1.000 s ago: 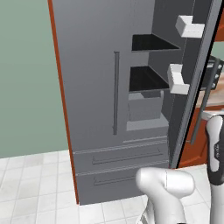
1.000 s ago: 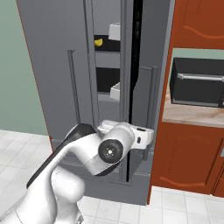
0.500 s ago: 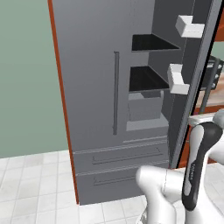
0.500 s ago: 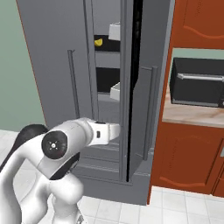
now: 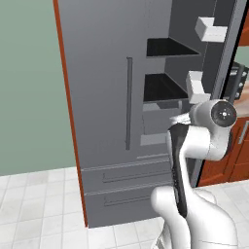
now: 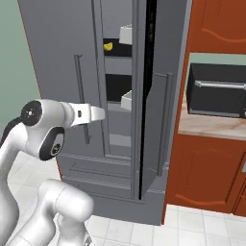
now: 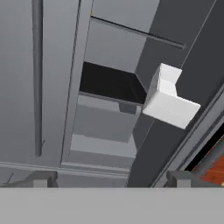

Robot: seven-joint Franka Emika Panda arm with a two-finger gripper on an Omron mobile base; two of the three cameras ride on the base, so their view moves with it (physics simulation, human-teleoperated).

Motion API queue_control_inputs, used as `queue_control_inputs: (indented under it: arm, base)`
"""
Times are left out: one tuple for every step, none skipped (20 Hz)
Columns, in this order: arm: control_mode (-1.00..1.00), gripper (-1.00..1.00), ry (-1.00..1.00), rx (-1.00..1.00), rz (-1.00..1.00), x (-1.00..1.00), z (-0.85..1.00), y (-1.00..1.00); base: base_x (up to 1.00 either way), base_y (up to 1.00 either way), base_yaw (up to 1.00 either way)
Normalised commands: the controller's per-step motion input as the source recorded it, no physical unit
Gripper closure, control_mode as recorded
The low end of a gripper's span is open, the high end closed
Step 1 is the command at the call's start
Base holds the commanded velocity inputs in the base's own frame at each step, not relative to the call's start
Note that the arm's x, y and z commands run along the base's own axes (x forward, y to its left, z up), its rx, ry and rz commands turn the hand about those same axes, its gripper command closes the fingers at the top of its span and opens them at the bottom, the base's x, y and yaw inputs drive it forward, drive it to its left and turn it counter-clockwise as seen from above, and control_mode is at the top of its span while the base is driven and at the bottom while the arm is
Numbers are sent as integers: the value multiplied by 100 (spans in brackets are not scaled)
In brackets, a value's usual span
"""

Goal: There is a bowl on the dining counter. Grab a lemon wedge from the fridge and place it in the bowl. Then get the liquor bottle and glass cup from the cabinet and place them next to the bowl.

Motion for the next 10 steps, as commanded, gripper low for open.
queue_control_inputs:
  arm:
    - [-100, -100, 2, -9, -5, 96, 0, 30]
    - [-100, -100, 0, -12, -9, 100, 0, 24]
    - [-100, -100, 0, -14, -12, 100, 0, 19]
    - [-100, -100, 0, -14, -12, 100, 0, 11]
    - [-100, -100, 0, -15, -13, 100, 0, 10]
    - [-100, -100, 0, -15, -13, 100, -6, 10]
    - [-100, -100, 1, -16, -13, 100, -12, 6]
    - [-100, -100, 0, -15, -12, 93, -10, 0]
    - [-100, -100, 0, -16, -13, 85, -7, 0]
    - [-100, -100, 0, -16, -13, 74, 0, 0]
  base:
    - [0, 0, 0]
    - [0, 0, 0]
    - [0, 0, 0]
    - [0, 0, 0]
    - [0, 0, 0]
    - [0, 0, 0]
    - [0, 0, 0]
    - [0, 0, 0]
    - [0, 0, 0]
    - [0, 0, 0]
